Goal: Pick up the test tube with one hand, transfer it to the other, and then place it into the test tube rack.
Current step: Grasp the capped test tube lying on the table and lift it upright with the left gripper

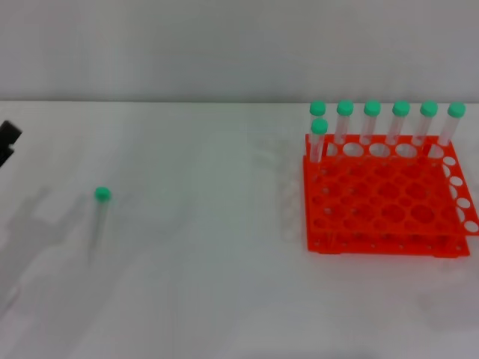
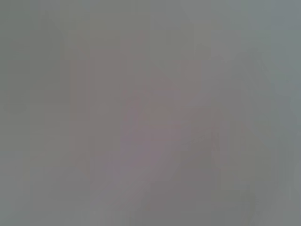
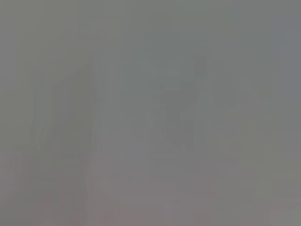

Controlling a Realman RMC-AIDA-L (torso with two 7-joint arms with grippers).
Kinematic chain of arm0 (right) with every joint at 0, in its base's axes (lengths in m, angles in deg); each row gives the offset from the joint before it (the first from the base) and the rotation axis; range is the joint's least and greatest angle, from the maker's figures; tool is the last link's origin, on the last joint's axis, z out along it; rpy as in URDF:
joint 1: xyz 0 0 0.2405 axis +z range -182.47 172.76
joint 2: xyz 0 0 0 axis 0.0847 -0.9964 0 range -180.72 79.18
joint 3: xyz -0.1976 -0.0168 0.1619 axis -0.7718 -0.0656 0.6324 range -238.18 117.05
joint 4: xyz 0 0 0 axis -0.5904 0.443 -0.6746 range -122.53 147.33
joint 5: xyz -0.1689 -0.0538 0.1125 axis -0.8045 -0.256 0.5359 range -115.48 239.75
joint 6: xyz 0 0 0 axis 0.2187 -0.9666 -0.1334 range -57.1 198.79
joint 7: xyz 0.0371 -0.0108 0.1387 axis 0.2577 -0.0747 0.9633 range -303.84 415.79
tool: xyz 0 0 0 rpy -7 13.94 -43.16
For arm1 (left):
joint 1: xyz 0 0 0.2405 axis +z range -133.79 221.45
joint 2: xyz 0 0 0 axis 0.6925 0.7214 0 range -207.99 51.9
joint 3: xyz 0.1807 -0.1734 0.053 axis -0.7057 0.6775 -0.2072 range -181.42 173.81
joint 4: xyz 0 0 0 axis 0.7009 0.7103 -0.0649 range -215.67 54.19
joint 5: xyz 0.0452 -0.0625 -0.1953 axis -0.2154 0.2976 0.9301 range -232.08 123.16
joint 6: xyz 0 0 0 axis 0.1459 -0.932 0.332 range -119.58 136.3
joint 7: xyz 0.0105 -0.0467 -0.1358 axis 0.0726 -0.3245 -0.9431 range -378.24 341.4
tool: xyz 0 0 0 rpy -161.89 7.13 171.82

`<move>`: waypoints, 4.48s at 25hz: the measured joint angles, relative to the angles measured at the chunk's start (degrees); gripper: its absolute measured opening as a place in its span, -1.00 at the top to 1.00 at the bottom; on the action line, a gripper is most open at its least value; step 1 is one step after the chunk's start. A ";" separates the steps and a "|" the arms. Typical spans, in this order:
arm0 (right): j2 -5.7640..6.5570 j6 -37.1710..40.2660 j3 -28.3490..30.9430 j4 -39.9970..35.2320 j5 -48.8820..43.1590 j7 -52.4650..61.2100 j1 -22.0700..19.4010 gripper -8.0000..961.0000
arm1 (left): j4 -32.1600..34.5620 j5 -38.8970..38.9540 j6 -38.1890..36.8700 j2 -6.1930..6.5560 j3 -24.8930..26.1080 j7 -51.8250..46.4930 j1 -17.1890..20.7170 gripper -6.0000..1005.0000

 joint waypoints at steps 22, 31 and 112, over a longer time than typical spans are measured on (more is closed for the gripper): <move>0.70 1.70 7.25 -0.32 -0.17 -1.37 -1.33 -0.82 | 32.21 -57.53 1.45 9.36 9.19 -78.58 -11.10 -0.75; 2.06 1.11 13.41 -1.23 -0.08 -2.69 0.55 -0.82 | 28.98 -75.82 -10.99 15.79 9.21 -97.96 -23.39 -0.75; -1.41 0.75 10.31 -0.70 -0.64 -9.10 1.00 -0.82 | 12.05 -111.23 3.79 4.03 -3.24 -100.00 -39.98 0.14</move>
